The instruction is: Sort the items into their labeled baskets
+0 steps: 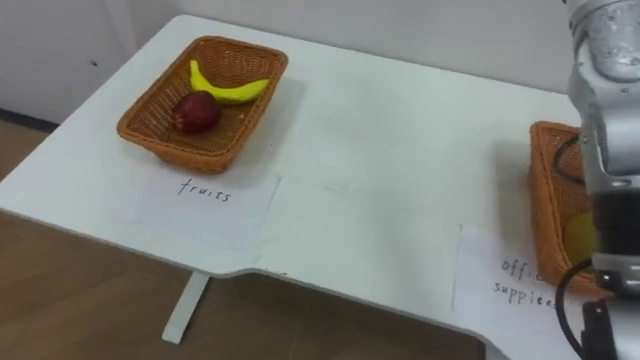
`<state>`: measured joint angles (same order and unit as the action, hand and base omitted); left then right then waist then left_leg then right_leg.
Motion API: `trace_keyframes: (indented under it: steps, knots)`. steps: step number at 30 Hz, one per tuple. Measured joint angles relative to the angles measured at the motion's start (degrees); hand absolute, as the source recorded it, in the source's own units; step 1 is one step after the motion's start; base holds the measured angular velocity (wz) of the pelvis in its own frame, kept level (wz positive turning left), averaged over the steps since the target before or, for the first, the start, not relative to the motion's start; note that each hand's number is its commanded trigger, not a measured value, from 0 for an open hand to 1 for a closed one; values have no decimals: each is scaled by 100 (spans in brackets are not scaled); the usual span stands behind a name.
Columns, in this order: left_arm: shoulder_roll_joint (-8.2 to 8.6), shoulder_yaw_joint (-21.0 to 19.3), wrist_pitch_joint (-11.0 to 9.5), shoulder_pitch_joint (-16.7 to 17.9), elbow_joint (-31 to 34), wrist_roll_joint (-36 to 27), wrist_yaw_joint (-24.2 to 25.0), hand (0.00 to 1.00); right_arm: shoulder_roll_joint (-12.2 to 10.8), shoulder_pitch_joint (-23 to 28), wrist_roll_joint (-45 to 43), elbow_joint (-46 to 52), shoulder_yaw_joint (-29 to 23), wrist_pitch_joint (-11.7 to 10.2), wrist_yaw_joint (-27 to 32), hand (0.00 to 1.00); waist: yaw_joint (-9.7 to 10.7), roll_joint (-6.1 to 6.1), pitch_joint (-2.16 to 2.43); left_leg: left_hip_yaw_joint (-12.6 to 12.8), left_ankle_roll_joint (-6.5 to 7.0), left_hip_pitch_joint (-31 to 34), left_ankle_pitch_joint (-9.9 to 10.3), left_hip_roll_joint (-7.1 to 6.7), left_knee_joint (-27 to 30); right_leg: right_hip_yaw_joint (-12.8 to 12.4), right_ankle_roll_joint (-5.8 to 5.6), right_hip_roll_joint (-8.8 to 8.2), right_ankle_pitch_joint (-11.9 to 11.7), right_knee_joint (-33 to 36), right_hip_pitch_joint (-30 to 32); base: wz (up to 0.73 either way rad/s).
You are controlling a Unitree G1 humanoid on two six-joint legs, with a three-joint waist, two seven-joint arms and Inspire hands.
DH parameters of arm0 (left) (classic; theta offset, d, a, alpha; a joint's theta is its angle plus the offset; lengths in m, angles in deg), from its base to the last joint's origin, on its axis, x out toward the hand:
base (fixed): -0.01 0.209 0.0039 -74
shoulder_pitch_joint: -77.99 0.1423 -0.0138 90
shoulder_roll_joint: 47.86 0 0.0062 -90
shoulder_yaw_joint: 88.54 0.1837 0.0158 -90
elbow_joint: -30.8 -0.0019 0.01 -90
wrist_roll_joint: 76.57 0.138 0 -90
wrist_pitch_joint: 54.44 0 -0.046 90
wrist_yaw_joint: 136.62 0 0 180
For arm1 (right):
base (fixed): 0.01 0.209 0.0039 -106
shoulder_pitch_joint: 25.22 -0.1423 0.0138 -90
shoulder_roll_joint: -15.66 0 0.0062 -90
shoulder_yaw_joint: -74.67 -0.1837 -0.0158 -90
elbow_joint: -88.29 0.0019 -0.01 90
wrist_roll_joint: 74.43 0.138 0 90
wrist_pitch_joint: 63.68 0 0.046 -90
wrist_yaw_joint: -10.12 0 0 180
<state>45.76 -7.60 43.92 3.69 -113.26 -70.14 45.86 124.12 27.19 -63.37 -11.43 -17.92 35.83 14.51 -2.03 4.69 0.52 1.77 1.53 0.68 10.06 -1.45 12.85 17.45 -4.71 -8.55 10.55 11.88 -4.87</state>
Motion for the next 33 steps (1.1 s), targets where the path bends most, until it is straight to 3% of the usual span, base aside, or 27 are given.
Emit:
trace_keyframes:
  steps: [11, 13, 15, 19, 22, 25, 33]
  knots:
    - [-6, 31, -244, 36, 15, 69, -196, 0, 42, 635, 255, 343, -840, -155, 447, 0, 389, 7, -4, 309, -11, -246, 13, 70, -206, -29, -10, 25, -17, -23, -38, -12]
    - [-8, 31, -254, -35, 16, 137, -242, 0, 57, 1024, 264, 454, -1063, -347, 615, 0, 488, 22, -13, 337, -15, -251, 15, 81, -223, -163, -10, 46, -17, -20, -4, -7]
    - [-8, 40, -284, -30, 16, 192, -353, 0, 60, 1303, 407, 450, -1230, -399, 696, 0, 504, 31, -23, 432, -24, -264, 20, 101, -249, -270, -9, 67, -17, -24, 37, -23]
    - [-12, 31, -392, -40, 20, 215, -599, 0, 60, 1704, 798, 308, -1609, -401, 1021, 0, 731, 79, -61, 595, -32, -257, 23, 133, -323, -371, 15, 95, -33, -23, 148, -21]
    - [-12, 33, -391, -41, 20, 276, -605, 0, 58, 2085, 984, 298, -1894, -409, 1279, 0, 761, 105, -73, 758, -68, -328, 47, 189, -349, -518, 39, 156, -58, -27, 177, -31]
    - [-11, 75, -391, -38, 4, 259, -662, 0, 58, 2351, 1241, 242, -2044, -494, 1571, 0, 930, 109, -72, 842, -84, -351, 58, 218, -369, -598, 45, 193, -62, -54, 196, -16]
    - [-7, 90, -369, 52, 9, 319, -932, 0, -97, 3306, 1780, -224, -2804, -537, 2482, 0, 1119, 105, -55, 1011, -132, -432, 86, 298, -436, -801, 68, 291, -76, -132, 201, -10]
